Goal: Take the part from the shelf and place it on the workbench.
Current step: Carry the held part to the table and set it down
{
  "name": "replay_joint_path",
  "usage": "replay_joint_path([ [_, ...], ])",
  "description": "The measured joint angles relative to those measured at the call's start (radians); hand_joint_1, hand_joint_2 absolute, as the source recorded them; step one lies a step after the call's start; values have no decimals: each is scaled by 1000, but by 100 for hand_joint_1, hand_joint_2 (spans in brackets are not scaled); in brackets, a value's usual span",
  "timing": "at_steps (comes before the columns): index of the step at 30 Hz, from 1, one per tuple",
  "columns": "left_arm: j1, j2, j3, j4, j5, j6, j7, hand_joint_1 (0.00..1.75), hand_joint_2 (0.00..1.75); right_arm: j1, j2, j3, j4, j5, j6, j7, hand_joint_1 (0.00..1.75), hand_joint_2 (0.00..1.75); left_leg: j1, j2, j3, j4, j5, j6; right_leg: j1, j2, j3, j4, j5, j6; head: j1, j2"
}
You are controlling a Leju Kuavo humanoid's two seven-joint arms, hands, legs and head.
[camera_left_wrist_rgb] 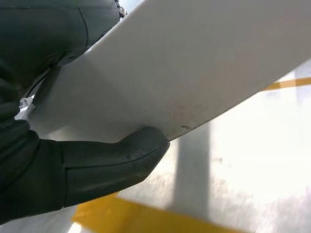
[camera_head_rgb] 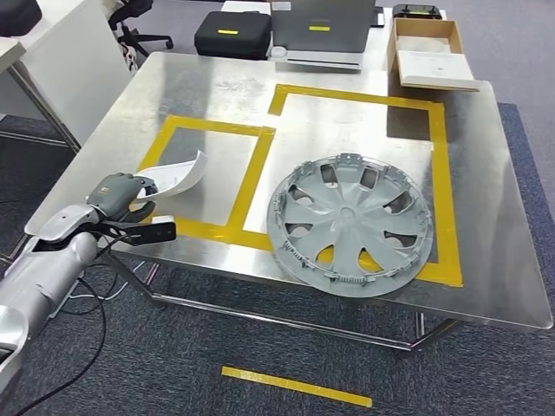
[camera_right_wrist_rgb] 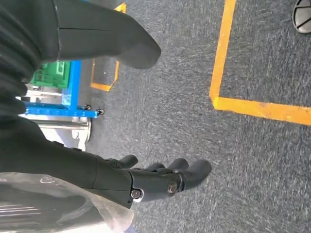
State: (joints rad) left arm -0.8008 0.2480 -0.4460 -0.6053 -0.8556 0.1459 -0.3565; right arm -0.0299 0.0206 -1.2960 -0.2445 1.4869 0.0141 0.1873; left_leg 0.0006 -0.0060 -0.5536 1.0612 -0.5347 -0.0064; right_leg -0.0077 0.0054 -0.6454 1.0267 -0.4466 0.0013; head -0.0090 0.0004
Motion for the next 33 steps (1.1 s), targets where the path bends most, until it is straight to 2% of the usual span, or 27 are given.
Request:
replay_joint_path([
  [1, 1, 0, -1, 0, 0, 1, -1, 175, 175, -1, 0, 0, 0, 0, 0, 0, 0, 175, 1, 1, -26, 49, -12, -4, -1, 0, 7, -1, -3, -4, 0, 0],
  [3, 6, 0, -3, 2, 1, 1, -3, 175, 175, -2, 0, -1, 0, 0, 0, 0, 0, 175, 2, 1, -101, 177, -55, -10, 0, 1, 17, -1, -13, -11, -1, 0],
  [4, 11, 0, -5, 3, 1, 0, -4, 175, 175, -2, 0, -1, 0, 0, 0, 0, 0, 175, 2, 1, -134, 223, -72, -10, 1, 2, 24, -1, -18, -12, 0, 0],
  [5, 15, 0, -7, 4, 1, -1, -6, 175, 175, -2, 0, -1, 0, 0, 0, 0, 0, 175, 2, 1, -154, 241, -71, -9, 2, 2, 31, -1, -23, -13, 0, 0],
  [6, 17, 0, -8, 5, 1, -2, -7, 175, 175, -2, 0, -1, 0, 0, 0, 0, 0, 175, 1, 1, -157, 222, -48, -6, 3, 3, 38, -1, -29, -14, 0, 0],
  [8, 17, 0, -10, 7, 0, -4, -11, 175, 175, -2, 0, -1, 0, 0, 0, 0, 0, 175, -3, 2, -126, 106, 40, 6, 6, 4, 52, -2, -38, -13, 0, 0],
  [9, 14, 1, -10, 7, 0, -4, -12, 175, 175, -3, 0, -2, 0, 0, 0, 0, 0, 175, -7, 2, -107, 45, 70, 12, 7, 5, 56, -2, -41, -12, 0, 0],
  [11, 9, 1, -11, 7, 0, -5, -15, 175, 175, -3, 0, -2, 1, 0, 0, 0, 0, 175, -14, 3, -87, -24, 93, 21, 7, 4, 56, -3, -45, -6, 0, 0],
  [13, 7, 1, -12, 7, 0, -8, -18, 175, 175, -2, 0, -2, 1, 0, 0, 0, 0, 175, -15, 2, -81, -37, 93, 26, 8, 3, 54, -5, -49, 4, -1, 0],
  [15, 7, 1, -14, 8, 0, -11, -21, 175, 175, -2, 0, -2, 1, 0, 1, 0, 0, 175, -10, 2, -73, -49, 101, 31, 9, 3, 45, 13, -68, 14, 0, 0],
  [16, 6, 0, -15, 8, 0, -13, -22, 131, 175, -3, 0, -2, 2, 1, 1, -1, 0, 131, -7, 3, -69, -54, 103, 34, 8, 3, 27, 49, -90, 18, 2, 0],
  [18, 6, -1, -18, 8, 2, -20, -25, 44, 175, -3, 0, -3, 2, 1, 2, -2, 0, 44, -5, 3, -68, -56, 103, 37, 6, 2, -37, 174, -148, 24, 4, 0],
  [19, 7, -2, -19, 8, 3, -24, -26, 0, 175, -3, 0, -3, 2, 1, 2, -2, 0, 0, -5, 3, -68, -56, 102, 37, 5, 2, -70, 234, -166, 27, 4, 0],
  [20, 10, -2, -21, 9, 5, -27, -28, 0, 175, -2, 0, -4, 3, 2, 2, -3, 0, 0, -4, 3, -67, -56, 101, 38, 4, 2, -92, 268, -168, 29, 4, 0],
  [21, 11, -3, -22, 9, 7, -29, -30, 0, 175, -2, 0, -5, 3, 2, 2, -3, 0, 0, -3, 3, -66, -55, 99, 37, 2, 1, -95, 263, -151, 32, 4, 0],
  [22, 12, -4, -23, 10, 11, -30, -32, 0, 131, -2, 0, -6, 3, 3, 2, -3, 0, 0, -2, 3, -65, -53, 97, 36, 0, 0, -79, 219, -117, 35, 4, 0],
  [23, 13, -5, -24, 10, 16, -30, -34, 0, 87, -3, -1, -7, 3, 4, 2, -4, 0, 0, 0, 2, -65, -50, 94, 32, -3, 0, -50, 151, -79, 38, 4, 0],
  [25, 12, -6, -25, 10, 22, -25, -35, 0, 0, -5, 0, -8, 4, 6, 2, -5, 0, 0, -2, 0, -67, -39, 86, 22, -6, 0, 9, 36, -37, 39, 5, 0],
  [26, 11, -6, -25, 10, 24, -21, -36, 0, 0, -5, 0, -8, 4, 7, 2, -6, 0, 0, -4, -1, -69, -35, 83, 17, -6, 1, 23, 12, -34, 35, 6, 0],
  [29, 12, -9, -25, 10, 32, -9, -35, 0, 0, -4, 1, -9, 5, 7, 2, -6, 0, 0, -4, -2, -69, -28, 78, 7, -4, 3, 30, 7, -36, 18, 4, 0],
  [30, 13, -10, -25, 10, 39, -5, -35, 0, 0, -4, 1, -9, 5, 7, 2, -5, 0, 0, -2, -1, -73, -15, 67, 3, -5, 3, 32, 6, -35, 12, 3, 0],
  [31, 13, -10, -24, 10, 49, -1, -34, 0, 0, -4, 1, -9, 5, 7, 2, -5, 0, 0, -1, -1, -84, 15, 47, -2, -6, 3, 34, 5, -34, 7, 2, 0],
  [33, 17, -15, -19, 10, 75, 8, -35, 0, 0, -4, 1, -10, 5, 7, 1, -5, 0, 0, 0, 0, -134, 134, -14, -9, -6, 3, 37, 4, -36, 0, 0, 0],
])
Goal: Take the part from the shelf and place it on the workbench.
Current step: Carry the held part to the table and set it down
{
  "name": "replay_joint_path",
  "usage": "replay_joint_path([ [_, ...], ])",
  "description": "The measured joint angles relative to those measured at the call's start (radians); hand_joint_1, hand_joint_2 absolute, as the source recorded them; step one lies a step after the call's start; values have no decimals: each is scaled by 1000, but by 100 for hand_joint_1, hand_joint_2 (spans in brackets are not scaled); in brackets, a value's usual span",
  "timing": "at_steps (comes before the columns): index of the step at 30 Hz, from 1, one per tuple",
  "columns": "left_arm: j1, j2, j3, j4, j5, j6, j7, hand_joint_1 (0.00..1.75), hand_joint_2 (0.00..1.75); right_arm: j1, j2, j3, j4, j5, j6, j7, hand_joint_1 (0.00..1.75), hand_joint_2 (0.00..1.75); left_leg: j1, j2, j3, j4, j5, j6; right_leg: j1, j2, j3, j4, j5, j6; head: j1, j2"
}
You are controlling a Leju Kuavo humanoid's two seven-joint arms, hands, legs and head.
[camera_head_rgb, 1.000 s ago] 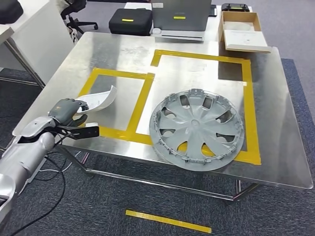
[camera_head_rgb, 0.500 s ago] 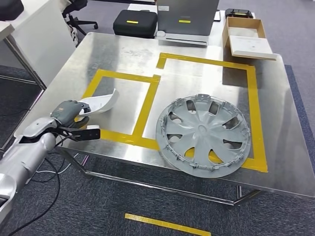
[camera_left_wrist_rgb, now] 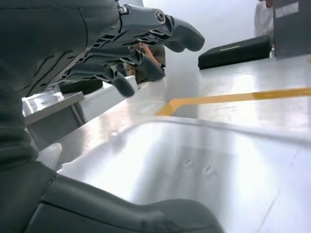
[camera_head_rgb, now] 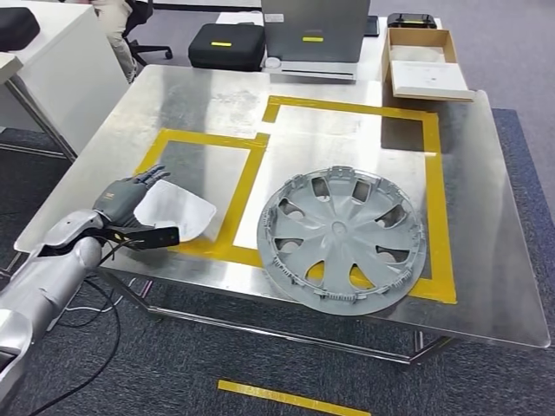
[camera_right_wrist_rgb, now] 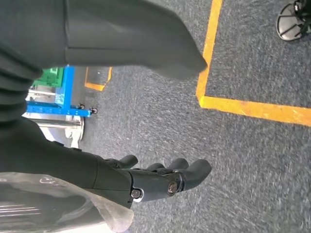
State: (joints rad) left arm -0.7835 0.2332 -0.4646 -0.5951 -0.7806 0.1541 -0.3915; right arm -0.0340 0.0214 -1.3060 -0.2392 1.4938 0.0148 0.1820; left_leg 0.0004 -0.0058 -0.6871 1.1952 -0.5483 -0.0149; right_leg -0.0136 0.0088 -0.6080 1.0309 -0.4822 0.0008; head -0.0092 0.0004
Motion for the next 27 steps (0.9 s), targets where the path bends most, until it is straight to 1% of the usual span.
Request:
replay_joint_path([
  [1, 6, -4, 5, 0, 17, 6, -2, 0, 0, 0, 0, -1, 0, 0, -1, 0, 0, 0, 0, 0, -28, 63, -25, -1, 1, 0, 1, 0, -1, -2, 0, 0],
  [2, 14, -9, 12, -1, 39, 15, -4, 0, 0, 1, 0, -3, 0, -1, -2, 1, 0, 0, 0, 0, -47, 106, -36, 0, 2, 0, 2, 0, -1, -2, 0, 0],
  [3, 23, -15, 21, -5, 64, 27, -9, 0, 0, 1, 0, -5, 0, -1, -2, 2, 0, 0, 0, 0, -50, 113, -29, 2, 3, 0, 2, 0, -2, -3, 0, 0],
  [4, 32, -22, 33, -11, 89, 40, -14, 0, 0, 1, 0, -6, 0, -2, -3, 2, 0, 0, -1, 0, -36, 82, -4, 7, 4, 1, 3, 0, -2, -3, 0, 0],
  [5, 41, -29, 48, -21, 116, 56, -18, 0, 0, 0, 0, -8, 0, -2, -4, 3, 0, 0, -2, 0, -7, 21, 31, 14, 5, 1, 5, 0, -2, -3, 0, 0],
  [6, 47, -38, 65, -34, 139, 71, -21, 0, 0, 0, 1, -8, 0, -2, -4, 3, 0, 0, -5, 0, 25, -47, 59, 21, 6, 1, 5, 0, -3, -2, 1, 0],
  [7, 52, -46, 81, -47, 159, 83, -23, 0, 0, -1, 3, -8, 0, -2, -4, 3, 0, 0, -8, 0, 52, -106, 77, 28, 7, 1, 4, 1, -3, -1, 1, 0],
  [8, 57, -55, 98, -61, 182, 90, -24, 0, 0, -1, 4, -9, 0, -2, -5, 3, 0, 0, -12, 1, 70, -145, 85, 32, 7, 0, 3, 0, -3, 2, 1, 0],
  [9, 65, -63, 115, -77, 209, 91, -28, 0, 0, 0, 6, -9, 0, -2, -6, 3, 0, 0, -15, 1, 77, -160, 82, 34, 7, 0, 1, 0, -2, 6, 1, 0],
  [11, 90, -83, 153, -123, 285, 83, -40, 0, 0, 1, 7, -10, 0, 0, -8, 4, 0, 0, -15, 1, 81, -172, 85, 38, 5, 0, -2, -3, -3, 17, 1, 0],
  [12, 105, -95, 173, -152, 327, 76, -47, 0, 0, 1, 8, -10, 0, 0, -9, 4, 0, 0, -12, 2, 85, -178, 89, 42, 5, -1, -6, 4, -11, 22, 2, 0],
  [13, 118, -108, 195, -183, 366, 68, -52, 0, 0, 1, 9, -12, 0, 1, -11, 5, 0, 0, -10, 3, 88, -185, 92, 46, 5, -1, -17, 27, -28, 26, 3, 0],
  [14, 130, -120, 216, -214, 404, 58, -56, 0, 0, 0, 10, -13, 0, 2, -12, 5, 0, 0, -8, 3, 90, -189, 95, 49, 4, -1, -38, 71, -55, 30, 4, 0],
  [16, 155, -140, 249, -269, 465, 37, -56, 0, 0, 1, 11, -15, 0, 3, -15, 5, 0, 0, -8, 4, 90, -190, 96, 52, 4, -1, -94, 194, -110, 35, 6, 0],
  [17, 172, -149, 264, -298, 496, 28, -55, 0, 0, 2, 11, -16, 0, 3, -17, 5, 0, 0, -8, 4, 90, -189, 95, 53, 3, -1, -117, 240, -123, 39, 6, 0],
  [18, 190, -160, 277, -327, 524, 21, -54, 0, 0, 4, 12, -17, 0, 3, -17, 5, 0, 0, -8, 4, 90, -189, 95, 53, 2, -2, -126, 256, -119, 42, 6, 0],
  [19, 207, -171, 290, -358, 549, 17, -53, 0, 0, 4, 12, -19, 0, 3, -18, 6, 0, 0, -7, 4, 90, -188, 94, 53, 1, -3, -117, 234, -98, 44, 6, 0],
  [20, 222, -181, 301, -388, 570, 16, -53, 0, 0, 4, 12, -21, 0, 3, -19, 6, 0, 0, -6, 3, 91, -186, 93, 52, -1, -4, -89, 178, -65, 46, 6, 0],
  [21, 232, -191, 309, -414, 583, 16, -52, 0, 0, 3, 12, -22, 0, 3, -20, 6, 0, 0, -6, 2, 90, -183, 91, 49, -2, -5, -55, 110, -36, 47, 7, 0],
  [22, 239, -198, 315, -438, 593, 16, -50, 0, 0, 1, 12, -23, 0, 3, -21, 6, 0, 0, -7, 0, 89, -178, 88, 45, -2, -5, -23, 50, -16, 45, 7, 0],
  [23, 244, -202, 321, -456, 600, 16, -47, 0, 0, -1, 13, -24, 0, 3, -21, 6, 0, 0, -8, -1, 87, -173, 86, 39, -2, -4, -1, 11, -7, 42, 6, 0],
  [24, 249, -206, 326, -474, 610, 14, -44, 0, 0, -1, 14, -25, 0, 4, -22, 6, 0, 0, -10, -1, 86, -170, 86, 34, -1, -3, 10, -5, -7, 37, 6, 0],
  [26, 262, -214, 333, -502, 641, 9, -39, 0, 0, 1, 17, -27, 0, 4, -22, 8, 0, 0, -9, -2, 84, -167, 87, 26, 0, -1, 14, -8, -2, 26, 6, 0],
  [27, 270, -218, 336, -516, 658, 7, -38, 0, 0, 2, 19, -29, 0, 4, -23, 9, 0, 0, -7, -1, 83, -162, 80, 22, 0, -2, 14, -9, 0, 22, 6, 0],
])
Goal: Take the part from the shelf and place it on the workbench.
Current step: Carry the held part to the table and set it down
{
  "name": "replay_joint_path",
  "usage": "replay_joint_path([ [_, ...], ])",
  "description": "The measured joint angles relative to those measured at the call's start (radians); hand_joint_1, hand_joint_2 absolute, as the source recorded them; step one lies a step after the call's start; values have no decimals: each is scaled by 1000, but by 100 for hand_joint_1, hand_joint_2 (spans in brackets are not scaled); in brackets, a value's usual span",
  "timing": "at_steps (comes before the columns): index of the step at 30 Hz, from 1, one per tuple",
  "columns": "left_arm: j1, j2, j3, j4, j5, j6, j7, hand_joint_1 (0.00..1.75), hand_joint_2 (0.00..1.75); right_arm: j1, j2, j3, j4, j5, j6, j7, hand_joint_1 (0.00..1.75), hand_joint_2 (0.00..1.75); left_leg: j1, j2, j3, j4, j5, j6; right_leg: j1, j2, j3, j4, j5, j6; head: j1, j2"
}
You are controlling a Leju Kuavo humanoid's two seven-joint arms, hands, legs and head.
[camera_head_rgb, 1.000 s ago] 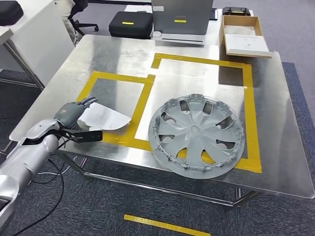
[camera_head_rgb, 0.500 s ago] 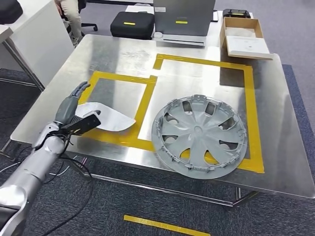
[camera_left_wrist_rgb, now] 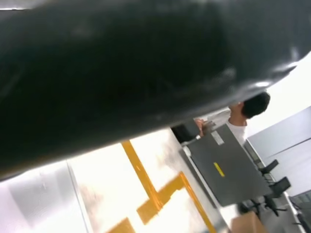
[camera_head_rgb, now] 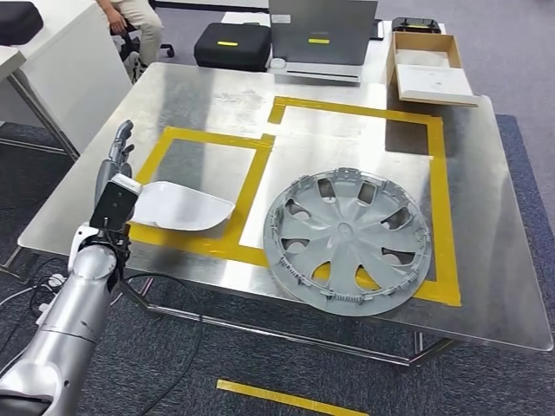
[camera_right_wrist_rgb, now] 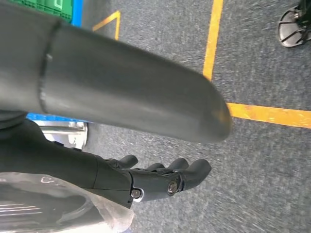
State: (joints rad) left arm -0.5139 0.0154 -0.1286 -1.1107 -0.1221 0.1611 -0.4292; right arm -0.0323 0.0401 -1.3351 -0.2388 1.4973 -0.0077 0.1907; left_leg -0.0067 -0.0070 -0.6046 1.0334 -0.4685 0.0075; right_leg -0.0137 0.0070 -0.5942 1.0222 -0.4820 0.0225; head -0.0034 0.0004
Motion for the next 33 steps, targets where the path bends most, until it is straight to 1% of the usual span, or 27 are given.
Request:
replay_joint_path([
  [1, 7, -4, 1, -12, 15, 0, 0, 0, 0, 0, 2, -2, 0, 0, -1, 1, 0, 0, 1, 0, -6, 19, -18, -4, -1, -1, 0, -1, 3, -5, -1, 0],
  [2, 13, -7, 2, -24, 28, 3, 0, 0, 0, -1, 3, -3, 0, 1, -2, 2, 0, 0, 3, 1, -20, 57, -47, -9, -3, -2, 0, -3, 5, -10, -2, 0],
  [4, 26, -15, 3, -45, 47, 14, 0, 0, 0, -1, 4, -5, 0, 2, -4, 3, 0, 0, 6, 1, -62, 183, -121, -18, -2, -3, -3, -3, 8, -16, -4, 0],
  [5, 35, -18, 3, -54, 53, 20, 0, 0, 0, -1, 4, -6, 0, 2, -5, 4, 0, 0, 7, 1, -79, 237, -145, -19, -2, -3, -5, -3, 10, -18, -4, 0],
  [6, 44, -21, 3, -62, 58, 26, 0, 0, 0, -1, 4, -7, 0, 2, -7, 4, 0, 0, 8, 1, -84, 263, -153, -19, -1, -3, -8, -3, 11, -19, -4, 0],
  [7, 52, -23, 3, -70, 62, 31, 0, 0, 0, 0, 4, -9, 0, 2, -8, 5, 0, 0, 8, 1, -72, 252, -141, -18, -1, -3, -10, -3, 14, -19, -4, 0],
  [8, 57, -25, 3, -77, 66, 35, 0, 0, 0, 0, 5, -10, 0, 2, -10, 5, 0, 0, 9, 2, -43, 204, -116, -16, -1, -3, -13, -3, 16, -18, -4, 0],
  [9, 59, -27, 3, -85, 70, 38, -1, 0, 0, -1, 5, -11, 0, 2, -10, 5, 0, 0, 9, 2, -4, 135, -87, -12, -1, -3, -15, -3, 19, -16, -4, 0],
  [11, 59, -30, 3, -99, 75, 42, -1, 0, 0, -1, 7, -12, 0, 2, -11, 5, 0, 0, 6, 1, 60, 17, -52, -5, 2, -4, -21, -1, 26, -8, -3, 0],
  [12, 60, -31, 3, -105, 77, 44, -2, 0, 0, -2, 7, -12, 0, 2, -11, 5, 0, 0, 3, 1, 71, -9, -48, -2, 2, -4, -24, -1, 30, -3, -3, 0],
  [14, 64, -33, 5, -113, 83, 53, -3, 0, 0, -1, 8, -13, 0, 2, -12, 5, 0, 0, 0, 0, 67, -17, -42, 8, 1, -4, -28, -3, 39, 10, -2, 0],
  [15, 67, -34, 7, -116, 88, 60, -3, 0, 0, 0, 9, -13, 0, 2, -12, 5, 0, 0, 0, 1, 63, -19, -35, 14, -1, -4, -33, -1, 36, 15, -3, 0],
  [16, 68, -34, 10, -122, 93, 68, -4, 0, 0, 1, 10, -14, 0, 2, -12, 5, 0, 0, 1, 3, 59, -23, -27, 21, -1, -4, -42, 12, 20, 20, -1, 0],
  [17, 70, -34, 13, -128, 96, 76, -5, 0, 0, 1, 11, -16, 0, 2, -13, 5, 0, 0, 2, 4, 53, -26, -19, 28, -2, -4, -56, 44, -11, 23, 0, 0],
  [19, 74, -34, 21, -141, 102, 87, -5, 0, 0, 1, 14, -19, 0, 2, -13, 6, 0, 0, 1, 5, 37, -26, -6, 37, -2, -4, -97, 163, -97, 28, 2, 0],
  [20, 78, -33, 25, -145, 104, 90, -5, 0, 0, 1, 14, -20, 0, 2, -13, 6, 0, 0, 0, 5, 29, -26, 0, 38, -2, -4, -114, 225, -129, 29, 2, 0],
  [21, 84, -33, 29, -149, 106, 91, -5, 0, 0, 1, 14, -21, 0, 2, -14, 6, 0, 0, -1, 5, 20, -25, 6, 39, -2, -4, -120, 265, -144, 30, 2, 0],
  [22, 89, -32, 33, -152, 107, 92, -5, 0, 0, 1, 14, -21, 0, 2, -14, 7, 0, 0, -2, 5, 12, -24, 11, 38, -2, -4, -108, 267, -140, 31, 2, 0],
  [23, 94, -31, 37, -156, 107, 93, -5, 0, 0, 1, 14, -22, 0, 2, -14, 7, 0, 0, -2, 5, 4, -23, 16, 37, -2, -5, -76, 230, -121, 30, 2, 0],
  [25, 100, -29, 43, -166, 107, 94, -6, 0, 0, -2, 14, -24, 0, 2, -14, 7, 0, 0, -3, 5, -8, -18, 24, 33, -1, -5, 25, 85, -79, 25, 2, 0],
  [26, 101, -28, 45, -170, 108, 95, -6, 0, 0, -3, 14, -25, 0, 2, -14, 7, 0, 0, -4, 5, -12, -15, 28, 28, 0, -4, 66, 25, -66, 21, 2, 0],
  [27, 101, -26, 48, -175, 108, 95, -7, 0, 0, -4, 14, -26, 0, 2, -14, 7, 0, 0, -5, 5, -15, -13, 32, 23, 2, -3, 90, -12, -63, 18, 1, 0],
  [28, 101, -26, 49, -178, 108, 95, -8, 0, 0, -5, 14, -26, 0, 2, -14, 7, 0, 0, -6, 5, -17, -13, 38, 17, 4, -3, 97, -24, -63, 15, 1, 0],
  [30, 105, -23, 52, -182, 109, 97, -10, 0, 0, -3, 14, -27, 0, 2, -14, 7, 0, 0, -5, 4, -20, -12, 44, 5, 3, -4, 89, -27, -52, 3, 1, 0],
  [31, 106, -22, 53, -184, 109, 98, -11, 0, 0, -3, 15, -27, 0, 3, -14, 7, 0, 0, -4, 4, -25, -3, 33, -1, 1, -6, 83, -29, -45, -5, 0, 0],
  [32, 108, -20, 55, -186, 109, 100, -13, 0, 0, -3, 16, -28, 0, 3, -14, 6, 0, 0, -3, 4, -35, 23, 5, -7, 0, -8, 77, -31, -36, -14, 0, 0],
  [33, 109, -19, 56, -187, 108, 102, -15, 0, 0, -4, 16, -28, 0, 4, -14, 5, 0, 0, 0, 4, -51, 69, -36, -12, -1, -10, 69, -32, -28, -20, -1, 0],
])
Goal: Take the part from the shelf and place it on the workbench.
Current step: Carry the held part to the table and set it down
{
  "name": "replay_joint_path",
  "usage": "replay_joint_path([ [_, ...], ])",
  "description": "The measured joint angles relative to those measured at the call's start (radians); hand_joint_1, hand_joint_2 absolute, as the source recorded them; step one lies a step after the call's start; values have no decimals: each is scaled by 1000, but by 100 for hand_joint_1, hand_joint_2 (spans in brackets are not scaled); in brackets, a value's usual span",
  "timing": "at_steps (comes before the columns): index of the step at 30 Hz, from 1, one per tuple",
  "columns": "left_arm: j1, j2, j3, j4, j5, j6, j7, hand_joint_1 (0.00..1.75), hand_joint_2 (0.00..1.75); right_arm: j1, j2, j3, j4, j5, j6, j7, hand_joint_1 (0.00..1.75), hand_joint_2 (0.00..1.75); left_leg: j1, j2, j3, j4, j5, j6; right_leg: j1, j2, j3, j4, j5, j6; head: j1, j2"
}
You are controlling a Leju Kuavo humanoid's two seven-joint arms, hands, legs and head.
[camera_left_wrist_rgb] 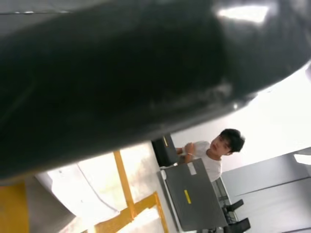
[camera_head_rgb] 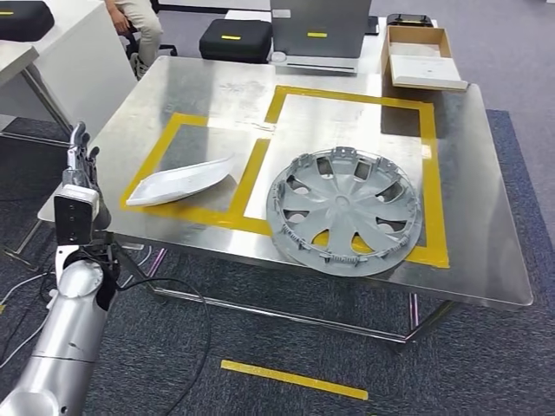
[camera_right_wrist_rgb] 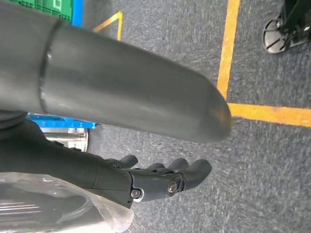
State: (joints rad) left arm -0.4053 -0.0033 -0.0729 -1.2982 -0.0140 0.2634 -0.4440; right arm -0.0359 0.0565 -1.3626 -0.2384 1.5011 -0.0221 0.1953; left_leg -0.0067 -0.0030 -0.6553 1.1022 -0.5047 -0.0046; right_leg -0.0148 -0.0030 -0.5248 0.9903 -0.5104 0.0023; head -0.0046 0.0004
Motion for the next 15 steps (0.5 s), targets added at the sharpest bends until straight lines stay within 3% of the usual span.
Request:
replay_joint_path([
  [2, 5, 2, 1, -1, -1, 4, -2, 0, 0, -1, 0, 0, 0, 1, -1, -2, 0, 0, 5, 0, -34, 126, -83, -8, 2, -1, -18, 1, 14, -6, -1, 0],
  [3, 10, 3, 1, -2, -1, 5, -2, 0, 0, 0, 0, 0, 0, 2, -2, -2, 0, 0, 7, 0, -40, 173, -101, -11, 3, -2, -28, 1, 22, -6, -1, 0],
  [4, 16, 4, 2, -5, -2, 6, -2, 0, 0, 0, 0, 0, 0, 3, -2, -1, 0, 0, 9, 0, -34, 193, -101, -12, 4, -2, -38, 2, 29, -5, -1, 0],
  [5, 22, 6, 2, -9, -3, 7, -2, 0, 0, 0, 0, 0, 0, 5, -2, 1, 0, 0, 11, 0, -9, 173, -83, -12, 5, -2, -48, 4, 36, -4, -1, 0],
  [7, 31, 9, 2, -21, -4, 8, -2, 0, 0, 0, 0, 0, 0, 9, -1, 3, 0, 0, 12, 0, 80, 43, -36, -8, 5, -1, -65, 8, 47, 0, -1, 0],
  [9, 37, 12, 5, -37, -5, 10, -3, 0, 0, -1, 0, 0, 0, 12, -1, 3, 0, 0, 8, -1, 153, -79, -22, 1, 6, -1, -76, 11, 58, 10, 0, 0],
  [10, 41, 13, 7, -45, -5, 12, -4, 0, 0, -2, 0, 1, 0, 12, -1, 2, 0, 0, 6, -1, 164, -104, -26, 6, 6, -1, -80, 12, 64, 15, 0, 0],
  [13, 57, 17, 14, -65, -6, 15, -5, 0, 0, -1, 0, 0, 0, 12, -2, -2, 0, 0, 1, 1, 154, -113, -9, 25, 2, 1, -90, 15, 72, 34, -1, 0],
  [15, 62, 17, 15, -75, -8, 16, -5, 0, 0, 0, 2, 0, 0, 12, -1, -4, 0, 0, 3, 4, 138, -118, 10, 40, 1, 2, -117, 67, 16, 42, 1, 0],
])
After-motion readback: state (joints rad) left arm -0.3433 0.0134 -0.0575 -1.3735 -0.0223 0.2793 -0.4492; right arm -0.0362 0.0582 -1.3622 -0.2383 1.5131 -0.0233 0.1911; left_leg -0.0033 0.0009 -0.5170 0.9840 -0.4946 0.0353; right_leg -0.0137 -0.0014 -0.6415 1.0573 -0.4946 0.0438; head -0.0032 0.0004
